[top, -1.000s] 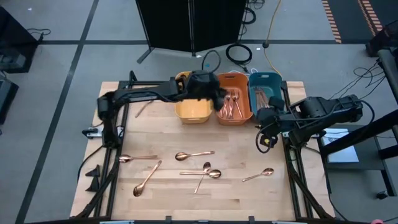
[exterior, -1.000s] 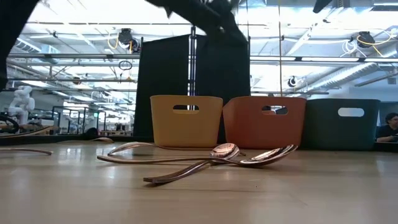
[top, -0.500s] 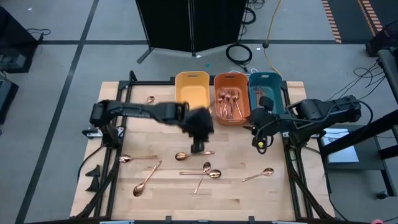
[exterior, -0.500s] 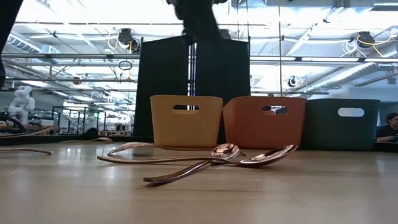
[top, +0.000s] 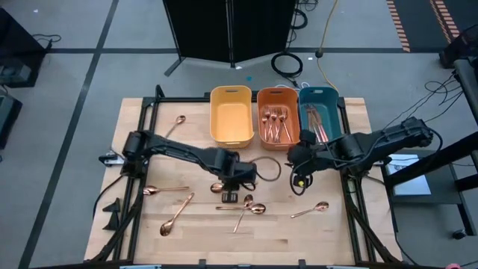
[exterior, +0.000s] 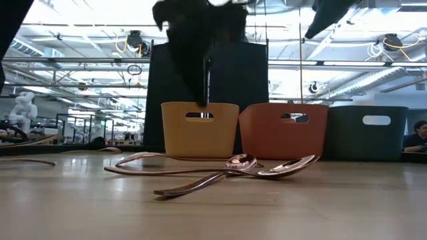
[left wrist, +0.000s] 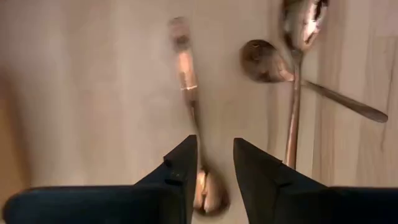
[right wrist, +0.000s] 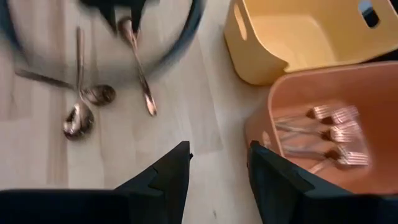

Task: Sort silverware
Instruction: Put the copper spoon into the yellow bin

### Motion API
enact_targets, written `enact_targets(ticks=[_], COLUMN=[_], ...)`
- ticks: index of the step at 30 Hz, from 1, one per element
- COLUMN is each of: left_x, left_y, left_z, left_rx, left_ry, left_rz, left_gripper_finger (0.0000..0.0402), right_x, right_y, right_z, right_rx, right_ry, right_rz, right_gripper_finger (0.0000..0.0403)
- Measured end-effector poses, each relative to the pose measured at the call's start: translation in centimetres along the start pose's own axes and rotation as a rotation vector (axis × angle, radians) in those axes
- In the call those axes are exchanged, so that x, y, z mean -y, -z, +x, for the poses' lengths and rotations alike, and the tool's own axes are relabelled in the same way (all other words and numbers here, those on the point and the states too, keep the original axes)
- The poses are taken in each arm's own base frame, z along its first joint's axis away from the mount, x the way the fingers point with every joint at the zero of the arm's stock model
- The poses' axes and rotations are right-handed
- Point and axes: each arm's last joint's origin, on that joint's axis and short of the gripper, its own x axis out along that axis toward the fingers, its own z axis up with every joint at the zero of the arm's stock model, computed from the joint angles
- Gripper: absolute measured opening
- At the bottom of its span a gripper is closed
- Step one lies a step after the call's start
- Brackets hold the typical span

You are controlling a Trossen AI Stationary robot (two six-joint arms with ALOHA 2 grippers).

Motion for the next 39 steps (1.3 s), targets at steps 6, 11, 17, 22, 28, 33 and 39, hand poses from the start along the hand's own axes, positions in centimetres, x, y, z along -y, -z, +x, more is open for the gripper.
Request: enact_targets(ticks=[6,11,17,22,28,33,39], left_x=[1.5,1.5,0.4,0.1,0.2,0.3,-0.5], left_y=[0.3,0.3,0.5,0.8,1.7,2.0,2.1], left_z=[3.9,6.3,8.1,9.0,9.3,9.3,8.4], left_rx=[-0.125,-0.178,-0.224,-0.266,-0.308,-0.342,-0.368], left_ry=[0.012,-0.005,-0.085,-0.062,-0.046,-0.043,-0.058], left_rz=[0.046,0.025,-0.042,-0.059,-0.044,-0.04,-0.034], left_gripper_finger=[0.0149,0.0177,0.0185,0.0185,0.0154,0.007,0.001], right_x=[-0.4,-0.4,-0.3,-0.2,-0.1,0.1,0.1], right_y=[-0.2,-0.2,0.1,0.2,0.4,0.5,0.5], right_z=[0.4,0.4,0.5,0.5,0.4,0.1,0.1], right_rx=[0.04,0.041,0.012,-0.002,-0.018,-0.011,-0.017], right_ry=[-0.041,-0.04,-0.03,-0.024,-0.019,-0.02,-0.018], right_rz=[0.022,0.004,-0.013,-0.018,-0.019,-0.018,-0.021], right_gripper_finger=[0.0148,0.0148,0.0148,0.0148,0.0148,0.0148,0.0148])
